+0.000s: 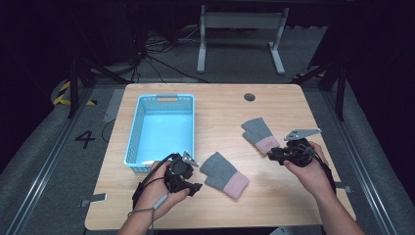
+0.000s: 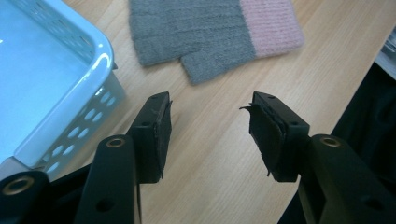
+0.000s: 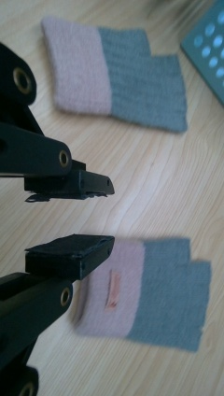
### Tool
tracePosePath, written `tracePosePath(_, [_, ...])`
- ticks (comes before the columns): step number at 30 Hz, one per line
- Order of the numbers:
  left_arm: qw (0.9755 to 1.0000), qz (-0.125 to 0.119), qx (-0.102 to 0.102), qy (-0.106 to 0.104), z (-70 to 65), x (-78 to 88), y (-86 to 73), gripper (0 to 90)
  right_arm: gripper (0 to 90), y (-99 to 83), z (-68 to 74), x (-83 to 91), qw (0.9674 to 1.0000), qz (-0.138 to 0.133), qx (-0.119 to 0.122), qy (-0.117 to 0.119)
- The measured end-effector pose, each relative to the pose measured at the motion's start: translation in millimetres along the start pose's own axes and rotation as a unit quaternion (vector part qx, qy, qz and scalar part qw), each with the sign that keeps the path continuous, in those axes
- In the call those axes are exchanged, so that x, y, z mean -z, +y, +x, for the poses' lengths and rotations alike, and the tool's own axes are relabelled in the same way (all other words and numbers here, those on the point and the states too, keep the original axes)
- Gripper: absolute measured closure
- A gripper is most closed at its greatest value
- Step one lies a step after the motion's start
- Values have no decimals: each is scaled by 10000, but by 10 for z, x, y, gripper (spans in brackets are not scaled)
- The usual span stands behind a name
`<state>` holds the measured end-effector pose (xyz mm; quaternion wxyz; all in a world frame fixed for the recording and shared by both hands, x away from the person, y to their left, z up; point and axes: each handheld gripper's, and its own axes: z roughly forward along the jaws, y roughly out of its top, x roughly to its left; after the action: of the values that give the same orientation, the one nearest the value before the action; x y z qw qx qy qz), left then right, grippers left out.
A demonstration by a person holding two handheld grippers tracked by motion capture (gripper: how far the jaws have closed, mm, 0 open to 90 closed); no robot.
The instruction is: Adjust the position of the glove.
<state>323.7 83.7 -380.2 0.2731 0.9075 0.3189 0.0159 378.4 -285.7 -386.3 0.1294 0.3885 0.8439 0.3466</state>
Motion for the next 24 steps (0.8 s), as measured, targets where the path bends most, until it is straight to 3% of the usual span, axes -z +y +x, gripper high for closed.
tracePosePath(1, [10000,-31,2,-40,0,7,-3,539,733,39,75,-9,9999,-19,122,117])
tracePosePath(5, [9999,-108,31,-85,4,43,-13,547,791,82,179,-30,9993,-13,227,308])
tracePosePath(7, [9998,-112,58,-143,19,55,-25,567,859,114,300,-62,9977,61,359,563])
tracePosePath(17, [9997,-171,85,-160,29,82,-37,552,887,162,647,-268,9912,325,771,1028])
tracePosePath(24, [9997,-172,96,-119,36,89,-38,538,886,131,783,-394,9870,490,929,1221])
